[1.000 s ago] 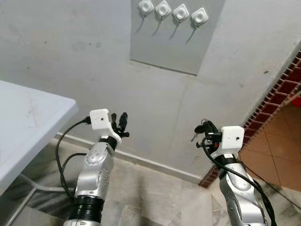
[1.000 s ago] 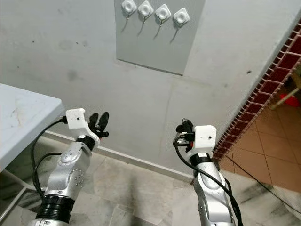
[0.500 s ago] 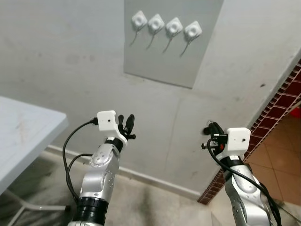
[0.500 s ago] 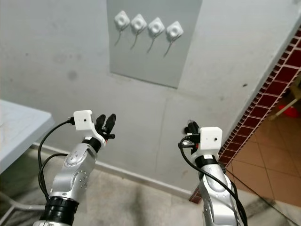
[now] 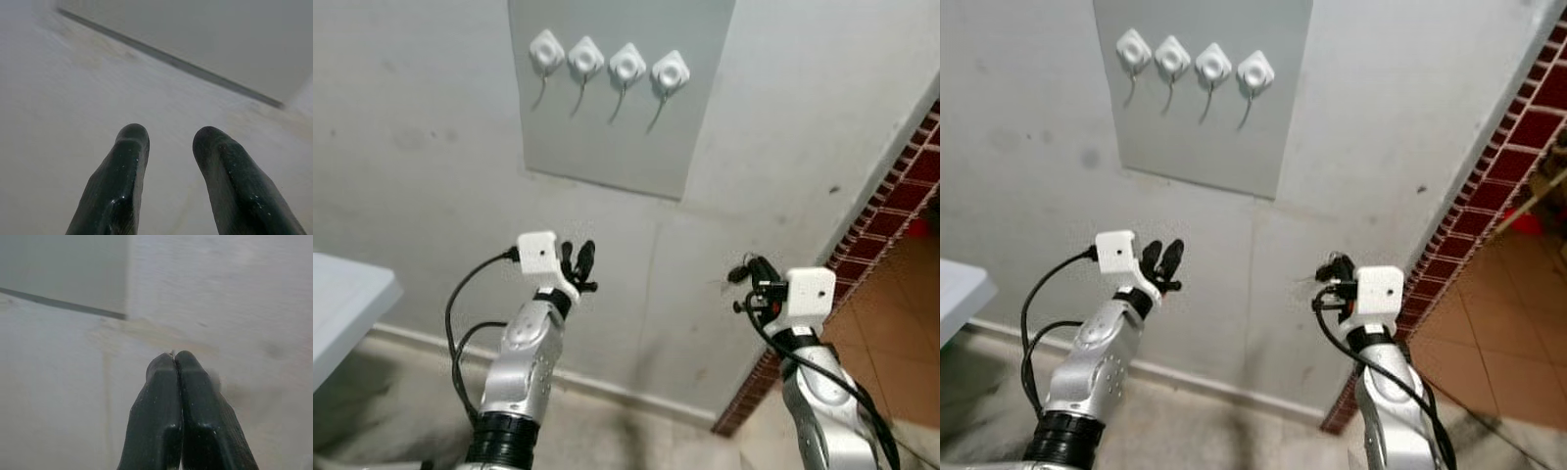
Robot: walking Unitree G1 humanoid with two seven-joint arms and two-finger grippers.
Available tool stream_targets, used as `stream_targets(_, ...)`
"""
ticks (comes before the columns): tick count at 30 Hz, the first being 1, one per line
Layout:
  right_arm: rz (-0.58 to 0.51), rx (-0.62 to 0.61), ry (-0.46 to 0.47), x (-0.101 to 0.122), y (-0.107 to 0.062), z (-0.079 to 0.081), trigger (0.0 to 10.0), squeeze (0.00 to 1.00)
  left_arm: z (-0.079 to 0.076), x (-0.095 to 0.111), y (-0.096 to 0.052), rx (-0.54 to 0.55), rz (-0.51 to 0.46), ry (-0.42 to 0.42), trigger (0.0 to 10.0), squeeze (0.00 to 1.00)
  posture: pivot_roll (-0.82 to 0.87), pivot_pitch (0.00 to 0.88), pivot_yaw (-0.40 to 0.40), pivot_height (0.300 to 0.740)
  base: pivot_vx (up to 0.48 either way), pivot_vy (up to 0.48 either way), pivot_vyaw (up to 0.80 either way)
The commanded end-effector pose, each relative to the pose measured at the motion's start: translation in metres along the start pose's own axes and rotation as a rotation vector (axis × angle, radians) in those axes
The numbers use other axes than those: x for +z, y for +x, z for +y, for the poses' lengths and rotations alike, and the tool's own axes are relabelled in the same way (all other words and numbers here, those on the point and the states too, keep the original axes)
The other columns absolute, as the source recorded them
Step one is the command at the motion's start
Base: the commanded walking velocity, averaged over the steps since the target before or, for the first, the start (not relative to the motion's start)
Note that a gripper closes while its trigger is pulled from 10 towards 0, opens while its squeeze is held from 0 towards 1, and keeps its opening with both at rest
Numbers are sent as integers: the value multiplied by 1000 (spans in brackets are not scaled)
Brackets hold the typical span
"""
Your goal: Hang keys on a hook
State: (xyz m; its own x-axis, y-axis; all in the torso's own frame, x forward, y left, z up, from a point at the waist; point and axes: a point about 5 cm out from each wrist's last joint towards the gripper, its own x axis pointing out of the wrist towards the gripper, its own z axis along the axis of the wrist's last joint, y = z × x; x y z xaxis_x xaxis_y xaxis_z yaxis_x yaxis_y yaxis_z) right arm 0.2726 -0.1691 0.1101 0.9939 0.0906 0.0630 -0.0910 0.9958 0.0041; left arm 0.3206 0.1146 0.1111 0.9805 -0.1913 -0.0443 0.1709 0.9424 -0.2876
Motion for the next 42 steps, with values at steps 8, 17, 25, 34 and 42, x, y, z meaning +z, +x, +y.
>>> stream_targets(8,-20,29,4,6,3,7,10000,0,1,6,-1,12,-24,17,10000,0,74,0,-77,736,230,0,0)
stream_targets(17,13,121,4,1,-1,17,10000,0,-12,21,0,-75,-73,67,10000,0,75,0,-81,736,0,0,0)
stream_targets(25,-26,191,10,12,6,22,10000,0,-27,36,1,-179,-100,110,10000,0,75,0,-78,736,0,0,0)
stream_targets(34,-94,328,-85,29,30,33,10000,0,-40,48,2,-242,-115,127,10000,0,66,0,-66,736,0,0,0)
stream_targets(42,-142,397,-102,44,54,44,10000,0,-46,60,0,-266,-152,129,10000,0,77,0,-71,736,0,0,0)
